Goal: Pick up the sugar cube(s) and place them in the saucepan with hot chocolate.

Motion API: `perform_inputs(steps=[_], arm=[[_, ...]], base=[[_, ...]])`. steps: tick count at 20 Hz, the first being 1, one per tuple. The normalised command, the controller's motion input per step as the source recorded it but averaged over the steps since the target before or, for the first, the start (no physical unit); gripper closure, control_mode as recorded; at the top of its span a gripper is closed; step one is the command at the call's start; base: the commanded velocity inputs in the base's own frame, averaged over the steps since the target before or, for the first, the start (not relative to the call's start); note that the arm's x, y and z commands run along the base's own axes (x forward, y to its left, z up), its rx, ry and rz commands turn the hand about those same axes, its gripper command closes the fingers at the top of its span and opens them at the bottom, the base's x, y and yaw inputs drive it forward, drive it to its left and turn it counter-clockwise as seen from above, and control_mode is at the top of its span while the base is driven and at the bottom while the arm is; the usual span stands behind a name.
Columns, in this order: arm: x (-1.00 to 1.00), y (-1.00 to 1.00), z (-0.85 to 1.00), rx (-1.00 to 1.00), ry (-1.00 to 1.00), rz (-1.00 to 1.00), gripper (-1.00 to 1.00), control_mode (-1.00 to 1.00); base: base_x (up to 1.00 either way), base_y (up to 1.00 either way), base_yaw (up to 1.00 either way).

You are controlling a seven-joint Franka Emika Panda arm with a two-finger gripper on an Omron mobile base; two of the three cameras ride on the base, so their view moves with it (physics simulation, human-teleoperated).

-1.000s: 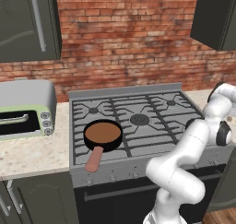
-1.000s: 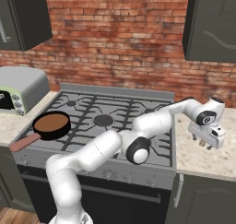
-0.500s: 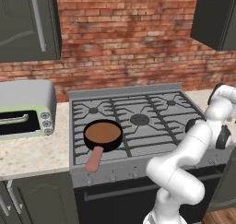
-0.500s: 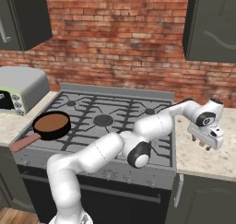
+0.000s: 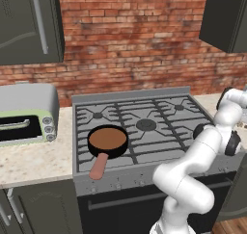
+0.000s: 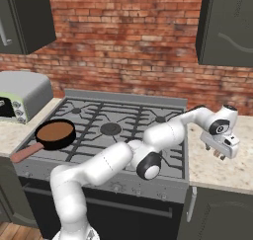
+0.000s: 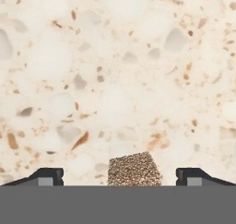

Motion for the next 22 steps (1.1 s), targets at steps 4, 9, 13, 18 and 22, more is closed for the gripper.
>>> perform_inputs(steps=[4,9,13,18,22], arm=[[0.0,0.0,-0.1,0.0,0.0,0.0,1.0,-1.0],[-0.01,0.0,-0.01,0.0,0.0,0.0,1.0,-1.0],[-0.19,-0.1,-0.09,0.0,-0.06,0.0,1.0,-1.0],[-0.81,-0.13,-0.06,0.04,-0.25,0.0,1.0,-1.0],[-1.0,0.06,0.04,0.0,-0.31,0.04,1.0,-1.0]], base=[[0.0,0.0,0.0],[0.0,0.0,0.0],[0.0,0.0,0.0],[0.0,0.0,0.0],[0.0,0.0,0.0]])
